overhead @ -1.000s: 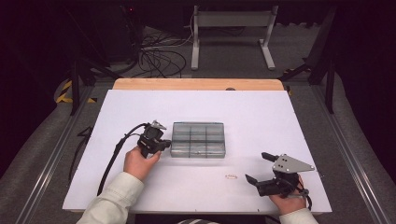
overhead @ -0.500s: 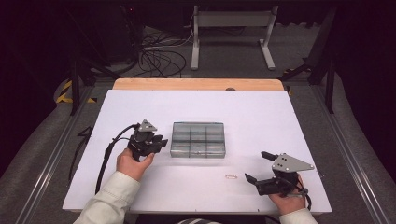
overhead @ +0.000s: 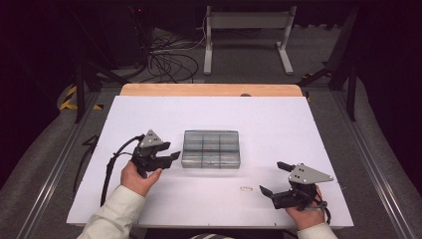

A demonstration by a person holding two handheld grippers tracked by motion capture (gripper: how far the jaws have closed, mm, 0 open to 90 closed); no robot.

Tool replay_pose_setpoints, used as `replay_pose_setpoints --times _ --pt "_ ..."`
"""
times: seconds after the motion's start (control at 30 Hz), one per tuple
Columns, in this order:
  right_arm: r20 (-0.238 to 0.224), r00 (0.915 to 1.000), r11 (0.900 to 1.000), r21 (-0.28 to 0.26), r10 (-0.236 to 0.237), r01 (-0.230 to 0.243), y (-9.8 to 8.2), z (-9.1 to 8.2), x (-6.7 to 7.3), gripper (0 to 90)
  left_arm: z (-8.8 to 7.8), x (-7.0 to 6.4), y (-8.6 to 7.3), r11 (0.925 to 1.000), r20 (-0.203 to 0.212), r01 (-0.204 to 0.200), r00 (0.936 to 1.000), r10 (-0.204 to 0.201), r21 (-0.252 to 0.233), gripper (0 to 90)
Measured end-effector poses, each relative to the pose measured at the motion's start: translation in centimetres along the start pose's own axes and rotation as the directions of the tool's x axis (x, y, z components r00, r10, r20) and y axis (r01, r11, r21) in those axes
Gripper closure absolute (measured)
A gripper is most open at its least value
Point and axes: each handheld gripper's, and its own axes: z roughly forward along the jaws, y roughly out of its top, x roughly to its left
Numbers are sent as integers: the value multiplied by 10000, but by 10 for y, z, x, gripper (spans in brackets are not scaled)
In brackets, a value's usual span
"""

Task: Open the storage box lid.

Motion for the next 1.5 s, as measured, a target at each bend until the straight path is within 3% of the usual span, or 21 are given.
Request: replay_pose_setpoints --times 0.27,0.5,0.53,0.73,0.9,1.07,1.27,1.4,1.5 --pt "-34 10000 10000 -72 -54 54 4 1 1 33 -10 -5 -9 9973 169 -261 9995 274 -683 347" --pt "-105 9997 9997 2 -235 235 11 5 3 31 -10 -9 -15 9945 387 -47 9992 88 -1042 324" --pt "-100 9996 9996 8 -273 273 13 6 3 31 -10 -9 -16 9938 474 -212 9985 265 -1095 270" --pt "-418 9989 9993 316 -202 216 25 13 4 72 -5 -18 -27 9894 364 -667 9967 720 -1291 283" --pt "-704 9975 9975 703 -74 124 34 25 6 137 3 -19 -35 9918 491 -512 9972 572 -1168 315" --pt "-732 9973 9950 994 112 -39 41 35 6 204 10 -20 -38 9922 459 -812 9953 858 -946 330" --pt "-548 9981 9910 1320 281 -207 47 47 6 349 18 -20 -42 9972 846 -471 9951 519 -577 365" --pt "-561 9977 9875 1551 368 -277 49 52 6 395 24 -20 -43 9994 867 -256 9959 274 -217 390" --pt "-581 9971 9837 1756 482 -374 49 57 4 426 27 -19 -43 9994 748 -330 9966 332 -41 409"
